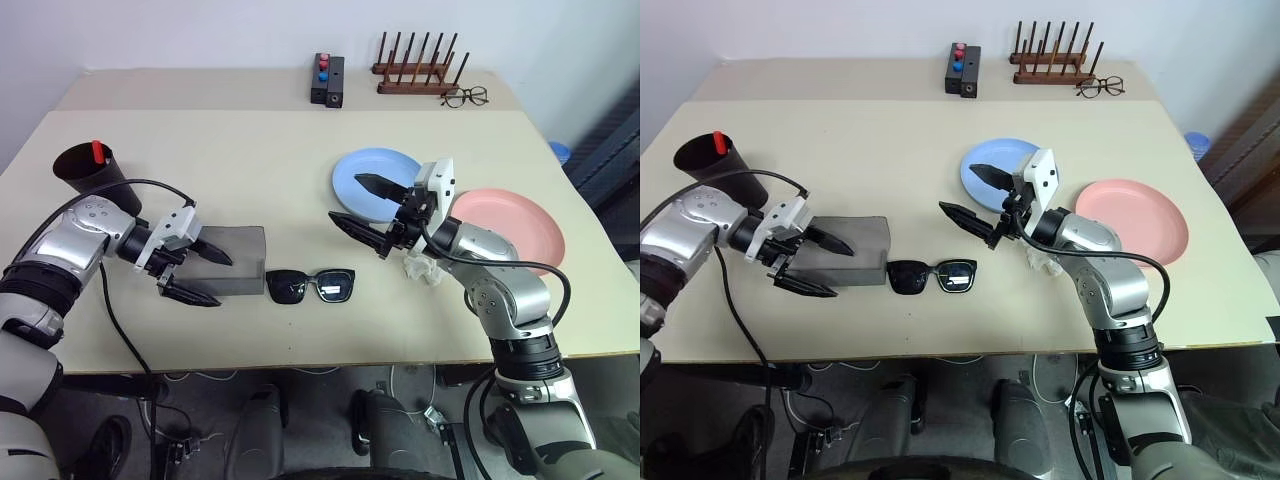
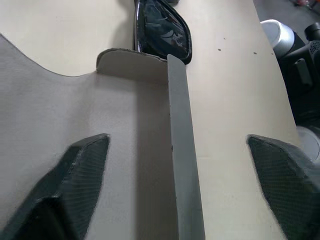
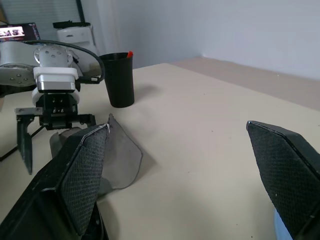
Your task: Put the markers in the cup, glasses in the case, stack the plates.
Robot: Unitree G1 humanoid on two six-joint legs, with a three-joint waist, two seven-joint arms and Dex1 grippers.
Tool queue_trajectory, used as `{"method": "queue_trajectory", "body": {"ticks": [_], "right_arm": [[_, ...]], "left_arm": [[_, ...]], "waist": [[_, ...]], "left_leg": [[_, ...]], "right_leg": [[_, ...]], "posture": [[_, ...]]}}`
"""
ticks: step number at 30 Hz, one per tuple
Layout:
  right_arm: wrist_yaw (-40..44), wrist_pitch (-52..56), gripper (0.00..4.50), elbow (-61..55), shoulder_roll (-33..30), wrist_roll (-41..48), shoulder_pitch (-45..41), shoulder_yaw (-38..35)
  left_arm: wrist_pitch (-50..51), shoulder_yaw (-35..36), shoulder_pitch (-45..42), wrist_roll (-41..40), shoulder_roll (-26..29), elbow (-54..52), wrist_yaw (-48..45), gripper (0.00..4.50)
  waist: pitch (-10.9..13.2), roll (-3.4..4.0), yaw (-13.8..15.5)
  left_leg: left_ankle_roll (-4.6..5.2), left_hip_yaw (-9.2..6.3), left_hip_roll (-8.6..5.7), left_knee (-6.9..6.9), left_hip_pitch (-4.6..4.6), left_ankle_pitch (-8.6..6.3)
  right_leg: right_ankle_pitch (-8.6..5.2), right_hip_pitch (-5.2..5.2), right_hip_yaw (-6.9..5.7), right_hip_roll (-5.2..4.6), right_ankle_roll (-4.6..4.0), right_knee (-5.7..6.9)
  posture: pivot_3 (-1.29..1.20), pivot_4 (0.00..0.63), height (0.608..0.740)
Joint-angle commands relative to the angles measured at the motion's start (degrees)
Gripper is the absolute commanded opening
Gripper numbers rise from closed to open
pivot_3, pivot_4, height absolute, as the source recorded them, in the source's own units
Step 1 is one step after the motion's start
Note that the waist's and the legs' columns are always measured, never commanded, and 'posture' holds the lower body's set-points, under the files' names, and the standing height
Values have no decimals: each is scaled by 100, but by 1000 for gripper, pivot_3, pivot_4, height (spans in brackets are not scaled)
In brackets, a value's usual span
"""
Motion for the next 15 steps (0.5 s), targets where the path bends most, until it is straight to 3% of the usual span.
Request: {"method": "queue_trajectory", "body": {"ticks": [1,5,10,15], "right_arm": [[88,-40,4500,-204,-79,25,-70,-57],[446,62,4500,-346,-359,105,-35,-21],[437,76,4500,-270,-386,147,-122,-104],[822,39,4500,-122,-714,213,-8,-291]], "left_arm": [[158,544,-191,-121,171,-231,-20,4456],[1002,1552,-153,-427,69,-595,-15,4456],[1218,2738,635,-462,-83,-1530,382,4456],[2173,2686,539,-236,-804,-2151,716,4456]], "waist": [[0,0,3],[0,0,3],[-1,4,-42],[-1,5,22]], "left_leg": [[0,0,0,1,0,0],[0,-1,0,4,-4,0],[3,-1,1,-1,3,-1],[3,-4,5,15,-1,-1]], "right_leg": [[0,0,0,0,0,0],[0,0,0,0,0,-1],[0,2,0,0,1,3],[1,8,0,9,3,5]], "posture": [[0,150,740],[0,150,740],[0,150,740],[0,150,740]]}}
